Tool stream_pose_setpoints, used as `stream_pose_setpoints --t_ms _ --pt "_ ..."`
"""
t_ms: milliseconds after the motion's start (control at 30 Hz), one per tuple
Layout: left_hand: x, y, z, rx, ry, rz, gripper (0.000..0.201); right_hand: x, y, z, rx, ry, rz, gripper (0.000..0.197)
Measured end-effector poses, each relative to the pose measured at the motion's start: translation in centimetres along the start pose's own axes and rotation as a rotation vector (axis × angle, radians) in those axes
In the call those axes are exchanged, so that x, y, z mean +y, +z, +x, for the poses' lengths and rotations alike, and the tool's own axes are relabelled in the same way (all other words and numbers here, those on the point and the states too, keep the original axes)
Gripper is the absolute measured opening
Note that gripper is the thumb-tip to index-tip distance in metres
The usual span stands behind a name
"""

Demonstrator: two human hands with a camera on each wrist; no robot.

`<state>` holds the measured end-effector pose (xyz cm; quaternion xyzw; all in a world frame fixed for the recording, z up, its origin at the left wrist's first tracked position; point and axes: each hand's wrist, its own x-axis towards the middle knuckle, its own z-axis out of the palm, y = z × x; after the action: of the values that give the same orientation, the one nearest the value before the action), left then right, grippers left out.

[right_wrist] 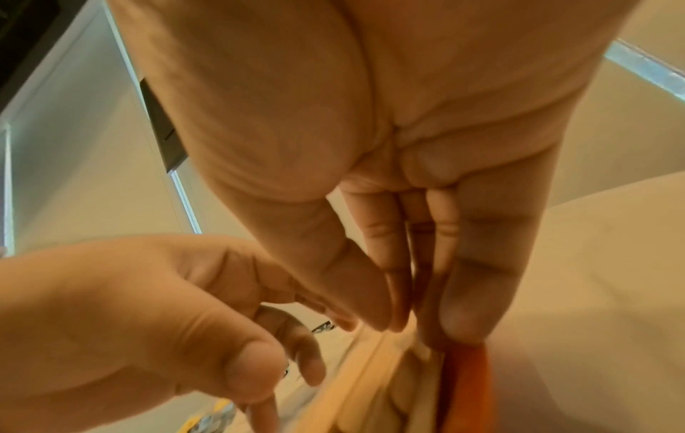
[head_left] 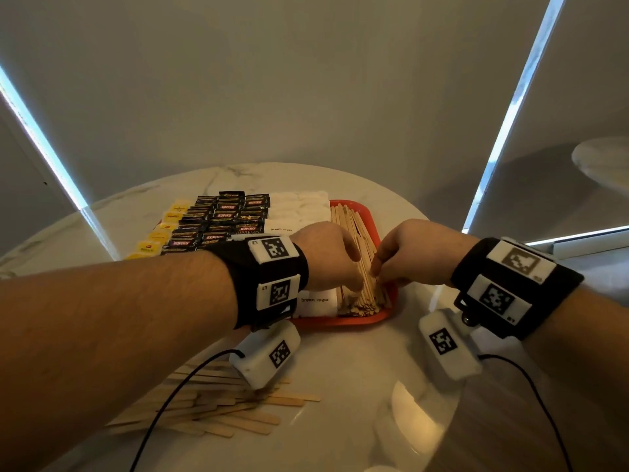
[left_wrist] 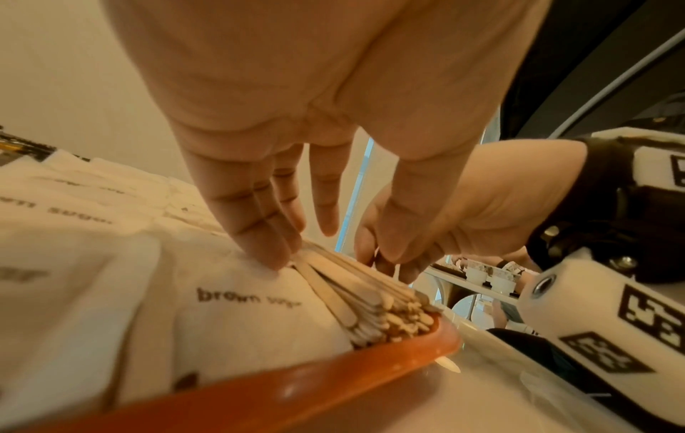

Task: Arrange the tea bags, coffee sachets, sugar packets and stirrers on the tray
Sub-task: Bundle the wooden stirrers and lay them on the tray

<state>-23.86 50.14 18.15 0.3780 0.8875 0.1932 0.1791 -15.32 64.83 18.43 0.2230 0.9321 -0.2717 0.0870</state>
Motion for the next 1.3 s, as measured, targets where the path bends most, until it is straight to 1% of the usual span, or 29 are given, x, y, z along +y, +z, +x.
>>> stream_pose_setpoints --t_ms 100,167,200,233,333,433,467,533,567,600,667,733,800,900,967,1000,1100,1167,1300 --pt "-0.9 -1.4 -1.6 0.049 0.015 -0.087 0.038 -0.3 -0.5 -0.2 0.035 -0.006 0.035 0.006" --pt "-1.9 -2.8 -3.5 0.095 0.005 -0.15 0.025 -1.3 -0.5 -0.9 0.072 -0.053 0.009 0.006" --pt "-2.7 -3.5 -4.7 0.115 -0.005 -0.166 0.02 -2.2 -0.3 -1.4 0.065 -0.086 -0.026 0.005" --pt "-3.5 -4.1 -6.1 0.129 -0.019 -0.164 0.018 -3.4 0.2 -2.2 0.035 -0.13 -0.058 0.002" --pt "-7.1 -5.6 -10.5 0.131 -0.075 -0.046 0.019 -7.2 2.3 -4.4 -0.091 -0.286 -0.187 0.017" --pt "-11.3 -6.0 -15.3 0.025 -0.193 0.117 0.029 -10.8 5.2 -6.4 -0.212 -0.432 -0.316 0.037" --pt "-12.4 -5.9 -16.8 -0.026 -0.241 0.17 0.037 -11.9 6.3 -6.8 -0.241 -0.48 -0.37 0.048" --pt "-14.2 -5.7 -19.3 -0.124 -0.329 0.261 0.062 -13.7 8.6 -7.2 -0.271 -0.554 -0.487 0.073" --pt "-14.8 -5.4 -20.4 -0.144 -0.366 0.296 0.072 -14.6 9.7 -7.3 -0.273 -0.572 -0.542 0.081" --pt "-15.5 -5.2 -21.2 -0.145 -0.395 0.335 0.079 -15.4 10.7 -7.4 -0.266 -0.583 -0.598 0.083" --pt "-16.6 -4.7 -22.3 -0.131 -0.434 0.397 0.083 -16.8 12.2 -7.3 -0.238 -0.59 -0.68 0.071" --pt "-17.3 -4.4 -22.6 -0.1 -0.453 0.394 0.078 -17.9 13.0 -7.3 -0.243 -0.572 -0.686 0.06" --pt "-17.6 -4.2 -22.2 -0.049 -0.443 0.365 0.063 -18.7 13.4 -7.2 -0.268 -0.565 -0.674 0.056" --pt "-17.4 -3.7 -21.3 0.037 -0.39 0.297 0.029 -19.5 14.1 -7.2 -0.275 -0.559 -0.659 0.035" --pt "-17.5 -3.4 -20.9 0.081 -0.351 0.258 0.017 -19.8 14.8 -7.2 -0.255 -0.547 -0.664 0.027" --pt "-17.6 -3.3 -20.8 0.104 -0.332 0.239 0.016 -19.9 15.1 -7.2 -0.243 -0.539 -0.67 0.025" --pt "-18.2 -3.3 -20.9 0.143 -0.296 0.193 0.023 -20.0 15.8 -7.2 -0.179 -0.532 -0.687 0.026" --pt "-18.7 -3.4 -21.3 0.141 -0.298 0.163 0.028 -20.1 16.0 -7.3 -0.154 -0.536 -0.693 0.031" --pt "-20.0 -4.0 -22.1 0.14 -0.323 0.168 0.036 -20.5 16.0 -7.2 -0.155 -0.514 -0.672 0.038"
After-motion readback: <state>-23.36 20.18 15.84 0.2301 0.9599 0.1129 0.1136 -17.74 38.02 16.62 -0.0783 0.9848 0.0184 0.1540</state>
